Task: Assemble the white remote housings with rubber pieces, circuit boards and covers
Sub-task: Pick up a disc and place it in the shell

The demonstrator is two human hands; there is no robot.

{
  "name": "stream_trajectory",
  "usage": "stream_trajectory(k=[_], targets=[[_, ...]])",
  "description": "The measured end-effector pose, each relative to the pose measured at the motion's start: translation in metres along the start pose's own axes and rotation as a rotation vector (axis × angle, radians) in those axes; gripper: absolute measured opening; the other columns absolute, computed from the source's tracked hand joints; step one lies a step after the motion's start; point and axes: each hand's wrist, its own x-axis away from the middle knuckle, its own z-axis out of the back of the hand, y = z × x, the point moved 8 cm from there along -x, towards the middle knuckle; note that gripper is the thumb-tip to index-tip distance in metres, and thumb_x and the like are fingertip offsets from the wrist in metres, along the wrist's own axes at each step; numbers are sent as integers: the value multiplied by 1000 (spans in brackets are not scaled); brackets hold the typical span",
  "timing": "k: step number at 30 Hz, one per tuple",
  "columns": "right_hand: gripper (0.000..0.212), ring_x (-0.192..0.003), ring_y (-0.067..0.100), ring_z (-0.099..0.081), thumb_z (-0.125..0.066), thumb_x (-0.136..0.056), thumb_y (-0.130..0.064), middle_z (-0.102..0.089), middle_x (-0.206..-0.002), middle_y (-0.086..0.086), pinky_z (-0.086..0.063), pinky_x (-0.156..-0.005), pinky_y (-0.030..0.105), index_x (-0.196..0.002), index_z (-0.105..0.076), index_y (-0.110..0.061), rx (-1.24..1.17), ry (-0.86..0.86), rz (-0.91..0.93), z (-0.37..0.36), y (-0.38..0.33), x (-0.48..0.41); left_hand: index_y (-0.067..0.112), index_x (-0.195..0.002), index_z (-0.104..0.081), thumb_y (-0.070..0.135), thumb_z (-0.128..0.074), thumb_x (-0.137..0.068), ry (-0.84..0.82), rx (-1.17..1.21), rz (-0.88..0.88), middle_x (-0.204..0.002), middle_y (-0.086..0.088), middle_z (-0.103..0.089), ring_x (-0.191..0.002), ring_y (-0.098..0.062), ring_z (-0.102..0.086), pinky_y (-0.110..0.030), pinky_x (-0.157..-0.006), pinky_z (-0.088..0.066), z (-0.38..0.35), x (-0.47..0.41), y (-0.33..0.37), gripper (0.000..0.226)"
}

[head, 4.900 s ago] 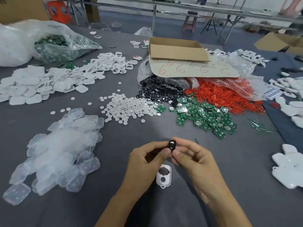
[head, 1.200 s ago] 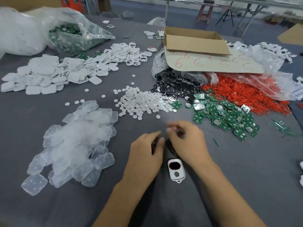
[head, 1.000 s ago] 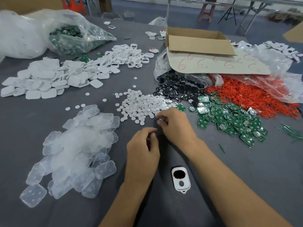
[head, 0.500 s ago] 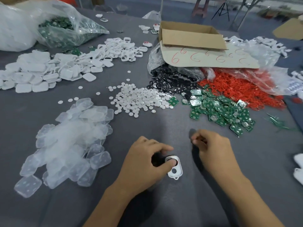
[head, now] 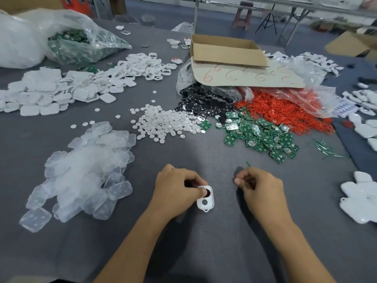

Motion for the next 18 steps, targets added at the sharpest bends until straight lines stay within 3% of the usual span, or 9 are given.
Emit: stream_trajectory(k=[3,6,11,14,16,18], targets=[[21,-70,15,-62,-77,-80,-1,-68,-70,-8,-47,-66,29,-77,-71,-22,20,-44,50,-2,-5,-3,49,-84,-76,45,-78,-80,61,-43,-50,-80,26,-67,-98,1,-42,-22,-86,-36,-2,4,0,6],[22,-68,14,-60,-76,-81,-1,-66,-70,-6,-40,-63,25,-73,-70,-21,71,-54,80,-1,-9,-5,49,-89,-77,49,-73,-84,96,-60,-97,-83,27,-69,-97,0,-41,-28,-91,-40,-1,6,1,6],[30,-68,12,-62,-71,-83,3,-68,-69,-8,-39,-62,21,-71,-66,-24,28,-83,21,1,-5,2,45,-110,-75,52,-59,-96,-8,-38,-106,-96,26,-69,-102,-3,-41,-32,-101,-39,2,7,-1,22],[33,-68,1,-61,-69,-85,3,-67,-66,-12,-41,-63,7,-71,-65,-26,-66,-120,8,3,-12,13,46,-137,-57,63,-68,-84,-56,14,-137,-113,33,-61,-119,4,-39,-22,-106,-37,4,18,-8,57],[32,-71,1,-62,-70,-86,-1,-68,-69,-14,-43,-65,8,-73,-66,-30,-136,-161,49,-1,-27,24,53,-146,-42,71,-76,-67,-81,12,-146,-123,38,-52,-130,5,-34,-17,-107,-34,1,29,-12,87],[30,-72,4,-63,-71,-86,-3,-69,-74,-17,-44,-65,11,-75,-68,-31,-192,-207,106,-9,-46,34,56,-149,-33,72,-78,-60,-46,-80,-196,-126,41,-48,-132,1,-33,-18,-108,-31,-2,35,-11,100]])
